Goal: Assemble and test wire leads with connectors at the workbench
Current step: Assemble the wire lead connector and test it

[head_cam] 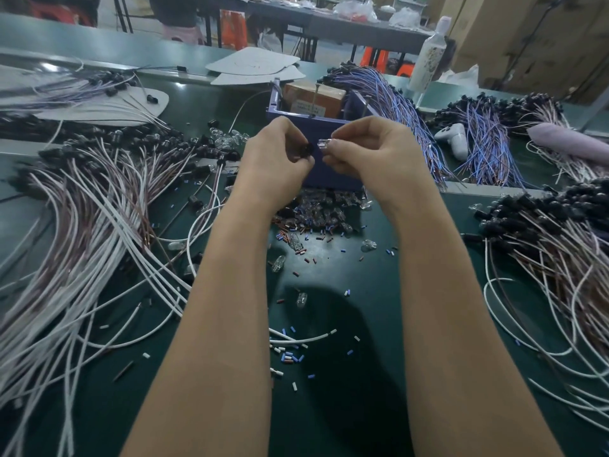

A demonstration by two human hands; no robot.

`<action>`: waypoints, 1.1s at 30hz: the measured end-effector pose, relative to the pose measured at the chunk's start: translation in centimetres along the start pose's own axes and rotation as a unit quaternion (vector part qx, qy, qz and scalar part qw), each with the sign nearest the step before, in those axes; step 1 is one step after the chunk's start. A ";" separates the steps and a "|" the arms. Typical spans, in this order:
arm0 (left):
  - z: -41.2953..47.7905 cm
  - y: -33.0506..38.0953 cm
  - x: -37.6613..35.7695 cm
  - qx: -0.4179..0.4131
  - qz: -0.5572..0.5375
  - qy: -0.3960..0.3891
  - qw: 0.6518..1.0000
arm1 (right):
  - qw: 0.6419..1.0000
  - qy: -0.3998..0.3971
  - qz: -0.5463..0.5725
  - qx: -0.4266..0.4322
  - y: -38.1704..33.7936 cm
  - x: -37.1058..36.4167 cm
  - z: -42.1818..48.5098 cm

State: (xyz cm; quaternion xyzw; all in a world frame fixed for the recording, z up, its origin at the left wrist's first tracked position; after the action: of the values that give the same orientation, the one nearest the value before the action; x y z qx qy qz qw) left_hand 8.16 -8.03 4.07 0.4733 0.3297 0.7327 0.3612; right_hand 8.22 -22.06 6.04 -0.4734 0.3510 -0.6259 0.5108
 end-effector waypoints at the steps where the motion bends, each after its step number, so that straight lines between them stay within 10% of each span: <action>1: 0.0 0.0 0.0 -0.002 0.006 0.002 1.000 | 1.000 0.002 -0.014 0.009 -0.2 0.0 -0.1; 18: -0.5 0.9 -0.8 -0.070 0.081 -0.020 0.994 | 0.957 0.036 -0.280 0.069 -1.1 0.0 -0.5; 33: -0.8 2.3 -0.3 -0.155 0.100 -0.052 0.981 | 0.999 0.002 -0.016 -0.034 0.7 1.5 -0.2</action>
State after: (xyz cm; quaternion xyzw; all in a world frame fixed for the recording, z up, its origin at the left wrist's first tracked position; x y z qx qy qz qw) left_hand 6.99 -9.62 5.55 0.4796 0.1437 0.7817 0.3717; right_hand 8.18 -23.69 5.65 -0.4945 0.3656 -0.6226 0.4840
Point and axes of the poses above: each hand's wrist, its own z-axis towards the middle knuckle, its own x-axis out of the back of the hand, y = z × x, the point moved 3 cm from there along z, towards the middle knuckle, and after that the axes turned 2 degrees about x, right-handed, at the moved point
